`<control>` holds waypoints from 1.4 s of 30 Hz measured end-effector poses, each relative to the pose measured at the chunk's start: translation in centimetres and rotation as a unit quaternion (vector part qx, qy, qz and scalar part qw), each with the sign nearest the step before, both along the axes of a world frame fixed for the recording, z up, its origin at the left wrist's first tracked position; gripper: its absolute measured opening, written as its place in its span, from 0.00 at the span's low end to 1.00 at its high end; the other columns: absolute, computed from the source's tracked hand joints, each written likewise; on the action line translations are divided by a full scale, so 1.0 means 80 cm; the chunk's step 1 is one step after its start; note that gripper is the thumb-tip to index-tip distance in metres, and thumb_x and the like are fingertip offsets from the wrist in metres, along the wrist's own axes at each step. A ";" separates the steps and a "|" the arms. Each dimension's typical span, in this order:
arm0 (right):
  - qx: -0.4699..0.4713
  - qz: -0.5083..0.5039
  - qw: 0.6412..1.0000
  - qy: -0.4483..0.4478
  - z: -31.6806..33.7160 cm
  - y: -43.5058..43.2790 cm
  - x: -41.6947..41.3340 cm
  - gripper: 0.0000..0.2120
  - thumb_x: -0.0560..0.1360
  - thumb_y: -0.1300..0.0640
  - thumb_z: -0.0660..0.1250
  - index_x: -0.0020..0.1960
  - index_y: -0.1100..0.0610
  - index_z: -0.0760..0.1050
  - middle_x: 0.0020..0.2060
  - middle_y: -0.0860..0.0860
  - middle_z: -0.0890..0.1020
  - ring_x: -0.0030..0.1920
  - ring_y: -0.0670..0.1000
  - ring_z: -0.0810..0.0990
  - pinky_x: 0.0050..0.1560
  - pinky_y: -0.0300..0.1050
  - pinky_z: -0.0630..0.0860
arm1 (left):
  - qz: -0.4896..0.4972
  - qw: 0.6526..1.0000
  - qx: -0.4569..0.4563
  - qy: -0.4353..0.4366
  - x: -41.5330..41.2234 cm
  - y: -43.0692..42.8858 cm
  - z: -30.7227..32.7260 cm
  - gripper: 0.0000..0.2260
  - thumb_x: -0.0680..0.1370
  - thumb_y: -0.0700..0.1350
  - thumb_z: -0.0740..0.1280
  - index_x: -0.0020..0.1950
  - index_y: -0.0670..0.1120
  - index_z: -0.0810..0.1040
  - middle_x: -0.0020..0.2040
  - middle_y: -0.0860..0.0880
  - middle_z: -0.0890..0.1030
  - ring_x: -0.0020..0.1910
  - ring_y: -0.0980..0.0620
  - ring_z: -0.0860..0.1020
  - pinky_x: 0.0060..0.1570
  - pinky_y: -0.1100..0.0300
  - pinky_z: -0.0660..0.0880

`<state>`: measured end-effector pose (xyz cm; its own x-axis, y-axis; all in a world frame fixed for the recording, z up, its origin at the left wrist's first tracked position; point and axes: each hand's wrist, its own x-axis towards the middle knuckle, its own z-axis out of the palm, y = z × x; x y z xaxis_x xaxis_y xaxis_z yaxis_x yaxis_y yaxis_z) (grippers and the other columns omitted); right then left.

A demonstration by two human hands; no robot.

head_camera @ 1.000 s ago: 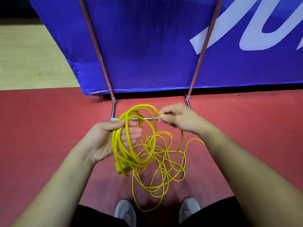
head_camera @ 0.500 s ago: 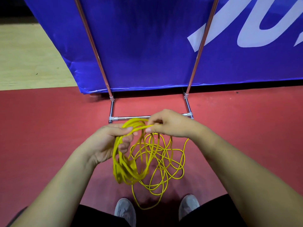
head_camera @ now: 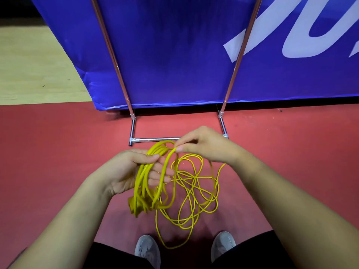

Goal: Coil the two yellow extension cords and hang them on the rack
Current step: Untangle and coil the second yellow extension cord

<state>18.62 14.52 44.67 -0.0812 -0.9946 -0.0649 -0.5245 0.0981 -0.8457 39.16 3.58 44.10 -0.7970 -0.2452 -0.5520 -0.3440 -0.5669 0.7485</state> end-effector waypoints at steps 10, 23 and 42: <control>0.133 0.040 0.985 0.099 -0.053 0.004 -0.031 0.16 0.75 0.54 0.71 0.33 0.52 0.69 0.28 0.44 0.67 0.30 0.44 0.64 0.34 0.43 0.64 | 0.060 0.996 0.003 0.073 0.003 -0.011 0.001 0.17 0.64 0.45 0.76 0.44 0.38 0.76 0.28 0.48 0.69 0.22 0.52 0.68 0.25 0.61 0.68; 0.046 -0.045 0.995 0.070 -0.051 -0.001 -0.050 0.08 0.75 0.55 0.71 0.46 0.60 0.82 0.34 0.52 0.78 0.37 0.42 0.69 0.42 0.45 0.71 | 0.081 0.996 0.025 0.010 0.004 -0.009 0.007 0.12 0.72 0.42 0.62 0.47 0.36 0.82 0.45 0.34 0.83 0.41 0.38 0.84 0.35 0.52 0.82; 0.085 -0.157 0.979 0.100 -0.106 0.004 -0.074 0.14 0.76 0.54 0.69 0.35 0.59 0.73 0.30 0.56 0.78 0.30 0.48 0.71 0.36 0.45 0.68 | 0.074 0.989 0.009 0.129 0.006 -0.014 0.009 0.21 0.58 0.51 0.82 0.41 0.42 0.79 0.28 0.45 0.76 0.20 0.52 0.74 0.23 0.64 0.72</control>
<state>12.68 14.84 36.17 -0.4090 -0.8947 -0.1798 -0.5993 0.4119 -0.6864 39.64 2.45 44.84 -0.8677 -0.3621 -0.3407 -0.0551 -0.6110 0.7897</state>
